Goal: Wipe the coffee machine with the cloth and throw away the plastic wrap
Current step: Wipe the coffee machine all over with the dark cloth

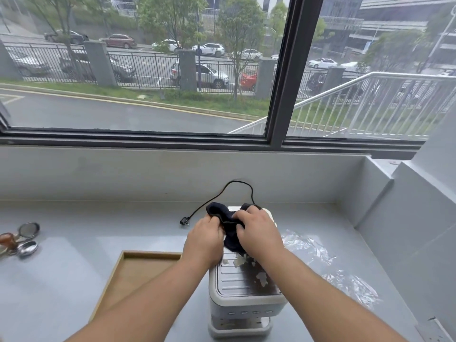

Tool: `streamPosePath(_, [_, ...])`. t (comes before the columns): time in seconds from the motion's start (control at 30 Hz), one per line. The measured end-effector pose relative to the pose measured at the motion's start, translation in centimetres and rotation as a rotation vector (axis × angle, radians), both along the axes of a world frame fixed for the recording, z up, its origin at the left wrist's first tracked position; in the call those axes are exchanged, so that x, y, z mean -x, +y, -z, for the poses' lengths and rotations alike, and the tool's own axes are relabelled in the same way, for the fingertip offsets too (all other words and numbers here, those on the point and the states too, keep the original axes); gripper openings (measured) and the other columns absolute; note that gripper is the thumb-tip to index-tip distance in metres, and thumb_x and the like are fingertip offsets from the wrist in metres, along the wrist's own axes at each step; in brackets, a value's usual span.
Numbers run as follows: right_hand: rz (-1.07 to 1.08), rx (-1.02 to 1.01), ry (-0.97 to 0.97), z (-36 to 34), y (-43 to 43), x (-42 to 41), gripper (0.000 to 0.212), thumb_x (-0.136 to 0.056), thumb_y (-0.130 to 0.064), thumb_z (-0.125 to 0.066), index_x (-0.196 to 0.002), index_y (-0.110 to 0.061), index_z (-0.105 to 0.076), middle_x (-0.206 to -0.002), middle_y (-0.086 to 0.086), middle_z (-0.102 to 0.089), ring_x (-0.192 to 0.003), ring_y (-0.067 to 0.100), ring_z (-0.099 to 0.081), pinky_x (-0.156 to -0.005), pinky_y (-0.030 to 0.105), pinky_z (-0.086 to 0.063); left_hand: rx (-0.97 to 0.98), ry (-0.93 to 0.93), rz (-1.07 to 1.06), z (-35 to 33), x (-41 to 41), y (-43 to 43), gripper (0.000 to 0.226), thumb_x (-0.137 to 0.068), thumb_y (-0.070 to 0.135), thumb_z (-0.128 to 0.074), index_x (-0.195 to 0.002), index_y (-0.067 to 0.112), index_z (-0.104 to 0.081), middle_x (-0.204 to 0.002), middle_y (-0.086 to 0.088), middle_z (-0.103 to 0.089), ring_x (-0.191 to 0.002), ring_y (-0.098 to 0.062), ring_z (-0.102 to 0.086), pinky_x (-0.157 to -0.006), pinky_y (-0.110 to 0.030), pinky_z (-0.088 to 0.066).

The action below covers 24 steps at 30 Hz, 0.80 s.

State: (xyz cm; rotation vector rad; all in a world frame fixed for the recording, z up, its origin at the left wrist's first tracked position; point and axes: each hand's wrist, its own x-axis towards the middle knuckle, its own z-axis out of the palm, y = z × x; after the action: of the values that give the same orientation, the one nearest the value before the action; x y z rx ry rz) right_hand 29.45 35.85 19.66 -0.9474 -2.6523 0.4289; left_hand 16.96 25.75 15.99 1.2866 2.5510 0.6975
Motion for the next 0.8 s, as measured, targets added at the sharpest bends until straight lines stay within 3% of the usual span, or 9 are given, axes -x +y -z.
streamPosePath(0.2, [-0.060, 0.069, -0.005, 0.4, -1.9, -1.0, 0.032, -0.096, -0.027, -0.054, -0.124, -0.033, -0.068, -0.116, 0.000, -0.059, -0.111, 0.028, -0.052, -0.092, 0.042, -0.050, -0.076, -0.061, 0.024, 0.1, 0.2, -0.1, 0.027, -0.100, 0.017, -0.035, -0.109, 0.015, -0.060, -0.126, 0.000, -0.057, -0.112, -0.030, -0.056, -0.088, -0.050, -0.051])
streamPosePath(0.33, [-0.097, 0.058, -0.003, 0.7, -3.1, -2.2, 0.031, -0.095, -0.026, -0.055, -0.123, -0.031, -0.068, -0.111, 0.000, -0.058, -0.105, 0.029, -0.052, -0.093, 0.038, -0.046, -0.127, -0.121, 0.001, 0.0, 0.1, -0.4, 0.014, -0.098, 0.025, -0.040, -0.102, 0.028, -0.053, -0.112, 0.009, -0.062, -0.102, -0.027, -0.060, -0.082, -0.050, -0.055])
streamPosePath(0.4, [-0.116, 0.063, 0.003, 0.7, -3.7, -2.9, 0.031, -0.094, -0.025, -0.055, -0.121, -0.031, -0.067, -0.110, -0.001, -0.058, -0.104, 0.028, -0.052, -0.093, 0.036, -0.045, -0.122, -0.154, -0.008, 0.0, 0.1, -0.4, 0.021, -0.099, 0.033, -0.041, -0.116, 0.028, -0.052, -0.134, 0.013, -0.061, -0.111, -0.025, -0.060, -0.087, -0.048, -0.055])
streamPosePath(0.43, [-0.126, 0.064, 0.005, 0.7, -3.9, -3.2, 0.030, -0.094, -0.025, -0.054, -0.120, -0.031, -0.067, -0.109, -0.001, -0.058, -0.103, 0.027, -0.051, -0.093, 0.036, -0.045, -0.104, -0.164, -0.017, -0.1, 0.1, -0.4, 0.028, -0.099, 0.039, -0.040, -0.125, 0.032, -0.049, -0.151, 0.017, -0.052, -0.121, -0.023, -0.058, -0.092, -0.046, -0.053])
streamPosePath(0.5, [-0.144, 0.069, 0.007, 0.8, -4.5, -4.0, 0.030, -0.093, -0.025, -0.054, -0.119, -0.031, -0.067, -0.109, -0.002, -0.057, -0.101, 0.025, -0.050, -0.093, 0.035, -0.044, -0.064, -0.162, -0.014, -0.1, 0.2, -0.5, 0.038, -0.099, 0.049, -0.039, -0.137, 0.047, -0.038, -0.166, 0.022, -0.032, -0.135, -0.023, -0.052, -0.100, -0.045, -0.049])
streamPosePath(0.6, [-0.170, 0.093, 0.006, 0.7, -5.3, -5.5, 0.031, -0.092, -0.024, -0.053, -0.118, -0.032, -0.068, -0.108, -0.005, -0.056, -0.099, 0.022, -0.049, -0.092, 0.033, -0.043, 0.009, -0.109, 0.054, 0.4, 0.5, -0.7, 0.055, -0.098, 0.038, -0.044, -0.151, 0.048, -0.038, -0.171, 0.022, -0.018, -0.142, -0.022, -0.044, -0.108, -0.044, -0.044])
streamPosePath(0.8, [-0.204, 0.115, -0.010, 0.7, -6.4, -9.1, 0.030, -0.088, -0.026, -0.052, -0.112, -0.034, -0.069, -0.104, -0.011, -0.053, -0.097, 0.015, -0.047, -0.087, 0.023, -0.037, -0.011, -0.111, -0.003, 0.5, 0.3, -0.1, 0.044, -0.110, 0.042, -0.031, -0.152, 0.042, -0.046, -0.171, 0.019, -0.022, -0.144, -0.024, -0.044, -0.112, -0.046, -0.042])
